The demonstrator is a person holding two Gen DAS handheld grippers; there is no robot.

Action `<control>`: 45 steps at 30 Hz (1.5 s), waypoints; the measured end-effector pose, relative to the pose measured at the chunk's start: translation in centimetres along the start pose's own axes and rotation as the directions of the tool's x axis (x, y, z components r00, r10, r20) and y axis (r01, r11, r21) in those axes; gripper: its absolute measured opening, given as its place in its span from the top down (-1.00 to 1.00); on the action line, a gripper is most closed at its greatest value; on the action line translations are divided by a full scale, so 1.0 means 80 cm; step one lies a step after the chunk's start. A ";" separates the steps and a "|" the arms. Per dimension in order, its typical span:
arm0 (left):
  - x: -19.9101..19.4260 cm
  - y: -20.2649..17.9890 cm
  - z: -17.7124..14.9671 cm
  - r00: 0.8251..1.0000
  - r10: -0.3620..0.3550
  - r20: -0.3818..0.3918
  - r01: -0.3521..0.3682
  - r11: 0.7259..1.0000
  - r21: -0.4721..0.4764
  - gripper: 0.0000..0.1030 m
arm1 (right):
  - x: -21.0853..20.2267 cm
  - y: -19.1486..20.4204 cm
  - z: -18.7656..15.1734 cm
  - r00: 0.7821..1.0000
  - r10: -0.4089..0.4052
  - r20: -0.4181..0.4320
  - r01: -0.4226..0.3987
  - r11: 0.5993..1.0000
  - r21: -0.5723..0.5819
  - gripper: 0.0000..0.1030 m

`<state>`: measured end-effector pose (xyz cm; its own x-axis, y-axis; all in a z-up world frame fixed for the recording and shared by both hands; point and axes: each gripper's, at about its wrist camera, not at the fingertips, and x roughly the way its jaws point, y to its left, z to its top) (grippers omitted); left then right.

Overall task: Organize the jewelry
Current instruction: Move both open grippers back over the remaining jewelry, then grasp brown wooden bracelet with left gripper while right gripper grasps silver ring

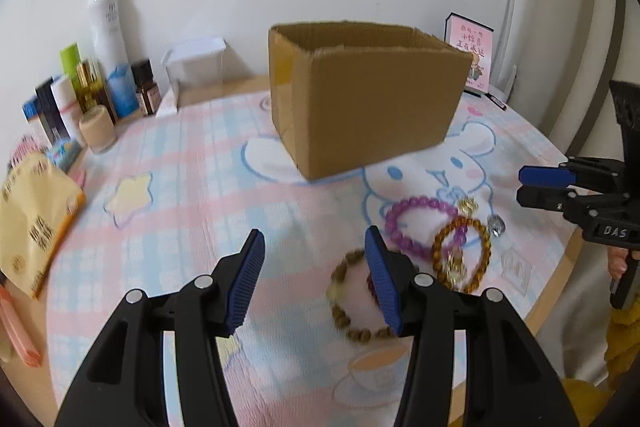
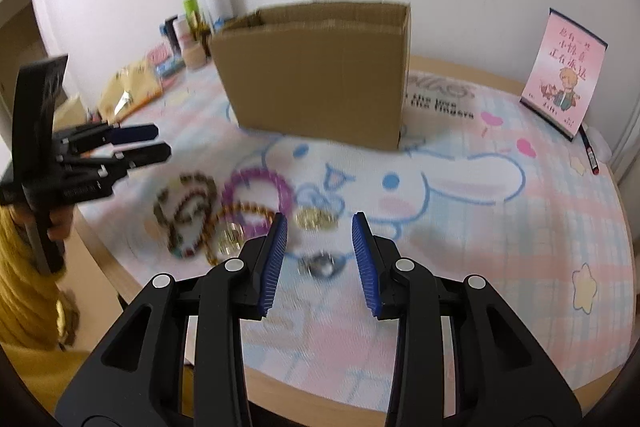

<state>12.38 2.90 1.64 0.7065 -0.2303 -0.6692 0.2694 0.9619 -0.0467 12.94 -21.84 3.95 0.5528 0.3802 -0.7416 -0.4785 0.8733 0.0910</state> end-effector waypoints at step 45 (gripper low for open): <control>0.024 0.004 -0.039 0.999 0.035 -0.009 -0.035 0.999 -0.001 0.41 | 0.029 0.011 -0.035 0.999 -0.024 -0.031 0.021 0.993 -0.115 0.38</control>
<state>11.77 3.20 -1.94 0.7092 -0.1955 -0.6773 0.2440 0.9695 -0.0243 11.90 -21.01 0.42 0.5427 0.3492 -0.7638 -0.5426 0.8400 -0.0015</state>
